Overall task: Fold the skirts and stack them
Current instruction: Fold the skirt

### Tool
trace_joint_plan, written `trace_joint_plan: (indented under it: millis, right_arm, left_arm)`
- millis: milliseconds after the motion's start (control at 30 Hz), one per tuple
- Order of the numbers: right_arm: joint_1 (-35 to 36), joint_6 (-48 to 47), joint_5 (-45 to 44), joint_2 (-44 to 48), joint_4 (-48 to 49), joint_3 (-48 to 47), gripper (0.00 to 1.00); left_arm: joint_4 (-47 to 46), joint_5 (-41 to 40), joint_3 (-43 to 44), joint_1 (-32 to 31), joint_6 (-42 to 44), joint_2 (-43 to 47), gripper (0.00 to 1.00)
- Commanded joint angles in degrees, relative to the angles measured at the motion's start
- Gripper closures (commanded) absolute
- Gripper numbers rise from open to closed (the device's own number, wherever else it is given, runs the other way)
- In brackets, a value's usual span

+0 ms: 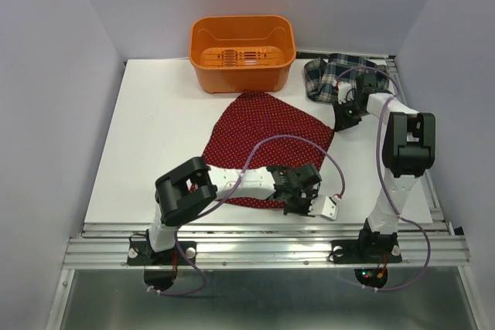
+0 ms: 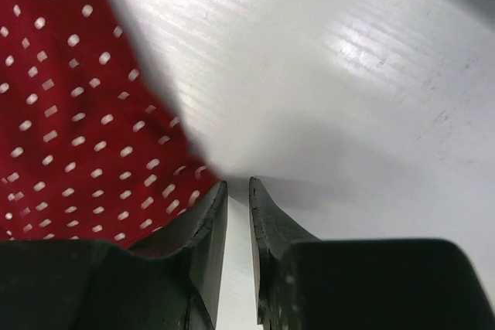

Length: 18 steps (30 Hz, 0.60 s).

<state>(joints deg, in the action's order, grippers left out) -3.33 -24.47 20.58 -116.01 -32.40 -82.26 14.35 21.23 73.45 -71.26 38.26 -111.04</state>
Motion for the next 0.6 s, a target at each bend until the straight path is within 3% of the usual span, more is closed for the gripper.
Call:
trace_joint_plan:
  millis: [0,200,233,300,400,567]
  right_arm:
    - [0.1,-1.6,-2.8,-2.8,3.4,-2.1,0.77]
    - [0.1,-2.1,-3.1,-3.3,4.5,-2.8,0.77]
    - [0.1,-2.1,-2.8,-3.4,4.5,-3.0,0.76]
    - [0.1,-1.7,-2.0,-3.4,4.5,-3.5,0.76]
    - [0.1,-0.8,-1.0,-3.3,4.7,-5.0,0.76]
    - [0.1,1.0,-2.3,-4.7,3.5,-10.1,0.76]
  left_arm:
    - [5.6,5.3,-1.1,-0.6,2.3,5.3,1.00]
    - [7.4,6.4,-0.2,-0.6,3.7,5.1,1.00]
    - [6.4,5.9,0.2,-0.6,3.3,4.7,0.93]
    - [4.6,4.0,0.6,-0.6,0.9,4.5,0.65]
    - [0.4,1.8,2.5,-0.6,-2.9,6.3,0.49]
    - [0.9,2.1,6.7,0.9,-9.1,12.4,0.45]
